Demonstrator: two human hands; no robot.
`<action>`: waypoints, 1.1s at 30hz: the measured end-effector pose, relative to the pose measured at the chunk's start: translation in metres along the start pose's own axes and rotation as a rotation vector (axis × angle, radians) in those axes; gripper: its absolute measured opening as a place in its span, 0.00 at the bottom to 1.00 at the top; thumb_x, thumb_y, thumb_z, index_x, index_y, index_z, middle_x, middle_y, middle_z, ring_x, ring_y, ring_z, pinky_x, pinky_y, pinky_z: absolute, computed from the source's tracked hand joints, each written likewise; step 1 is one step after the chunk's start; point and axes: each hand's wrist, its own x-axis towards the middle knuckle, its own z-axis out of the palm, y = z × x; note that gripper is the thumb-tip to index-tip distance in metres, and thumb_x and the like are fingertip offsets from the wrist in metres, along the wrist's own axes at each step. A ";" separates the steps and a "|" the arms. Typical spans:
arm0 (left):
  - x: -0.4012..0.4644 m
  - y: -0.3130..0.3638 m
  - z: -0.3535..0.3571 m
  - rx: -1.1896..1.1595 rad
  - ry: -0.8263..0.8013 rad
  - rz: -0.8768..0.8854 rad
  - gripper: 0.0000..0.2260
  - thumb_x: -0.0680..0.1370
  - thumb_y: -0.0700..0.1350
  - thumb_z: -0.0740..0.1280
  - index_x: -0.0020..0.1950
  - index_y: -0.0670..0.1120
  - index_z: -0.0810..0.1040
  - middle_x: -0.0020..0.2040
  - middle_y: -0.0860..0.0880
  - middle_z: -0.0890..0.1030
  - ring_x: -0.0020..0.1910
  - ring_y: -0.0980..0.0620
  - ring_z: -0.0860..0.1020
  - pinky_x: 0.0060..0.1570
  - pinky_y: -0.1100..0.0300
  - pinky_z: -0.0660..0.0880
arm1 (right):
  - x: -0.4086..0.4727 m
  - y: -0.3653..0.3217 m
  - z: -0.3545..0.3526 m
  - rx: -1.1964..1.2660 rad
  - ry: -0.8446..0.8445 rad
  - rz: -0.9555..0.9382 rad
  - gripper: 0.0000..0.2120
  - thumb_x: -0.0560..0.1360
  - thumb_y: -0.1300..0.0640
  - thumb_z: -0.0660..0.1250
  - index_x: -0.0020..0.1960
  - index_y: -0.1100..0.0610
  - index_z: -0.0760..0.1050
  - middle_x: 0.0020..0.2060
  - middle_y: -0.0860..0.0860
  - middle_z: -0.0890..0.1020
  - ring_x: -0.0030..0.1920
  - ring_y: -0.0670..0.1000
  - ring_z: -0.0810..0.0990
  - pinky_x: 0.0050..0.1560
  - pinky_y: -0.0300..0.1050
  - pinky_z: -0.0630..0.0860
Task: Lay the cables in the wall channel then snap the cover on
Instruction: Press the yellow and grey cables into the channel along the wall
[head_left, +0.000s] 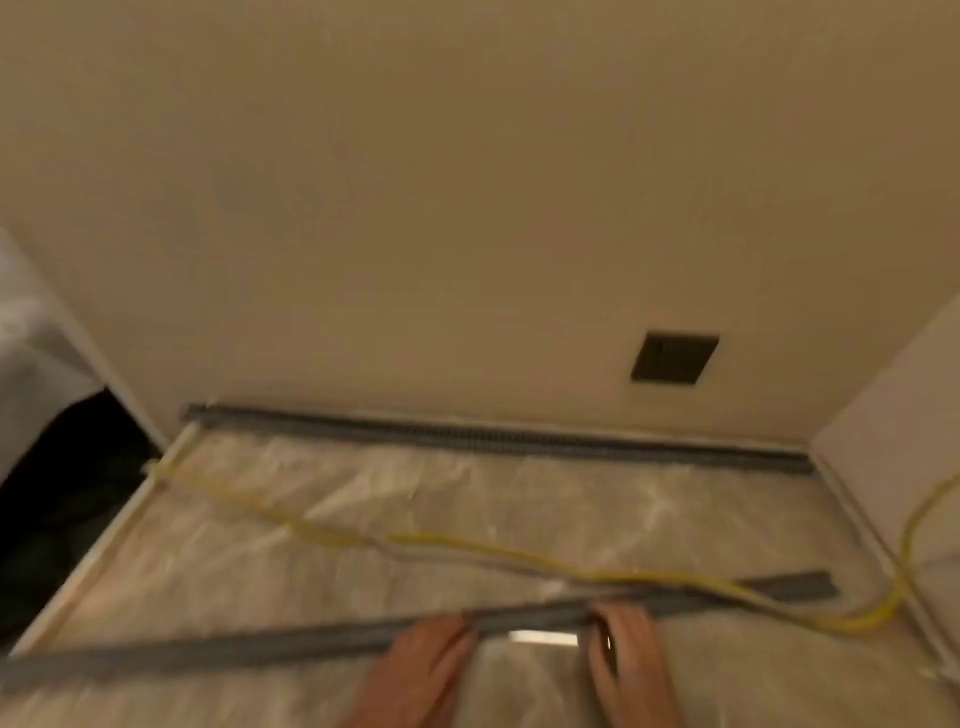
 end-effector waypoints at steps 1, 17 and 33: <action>0.003 0.002 -0.003 -0.044 -0.053 0.015 0.18 0.82 0.49 0.47 0.67 0.50 0.68 0.69 0.51 0.67 0.61 0.53 0.75 0.69 0.68 0.58 | 0.005 0.000 -0.001 0.037 -0.016 -0.021 0.21 0.77 0.54 0.52 0.43 0.62 0.81 0.39 0.57 0.84 0.45 0.51 0.77 0.48 0.43 0.69; 0.056 0.000 -0.034 -0.079 -0.152 0.126 0.13 0.78 0.40 0.62 0.62 0.39 0.74 0.59 0.41 0.78 0.58 0.42 0.76 0.61 0.51 0.72 | 0.049 -0.010 -0.010 -0.115 -0.285 -0.158 0.13 0.71 0.66 0.67 0.55 0.63 0.76 0.48 0.60 0.79 0.51 0.62 0.76 0.54 0.55 0.72; 0.137 -0.016 -0.008 -0.160 -0.227 -0.059 0.14 0.74 0.46 0.70 0.56 0.40 0.78 0.57 0.40 0.77 0.56 0.41 0.74 0.56 0.50 0.71 | 0.093 0.028 -0.009 -0.299 -0.710 -0.065 0.09 0.77 0.54 0.63 0.52 0.60 0.73 0.53 0.58 0.73 0.55 0.58 0.72 0.55 0.51 0.71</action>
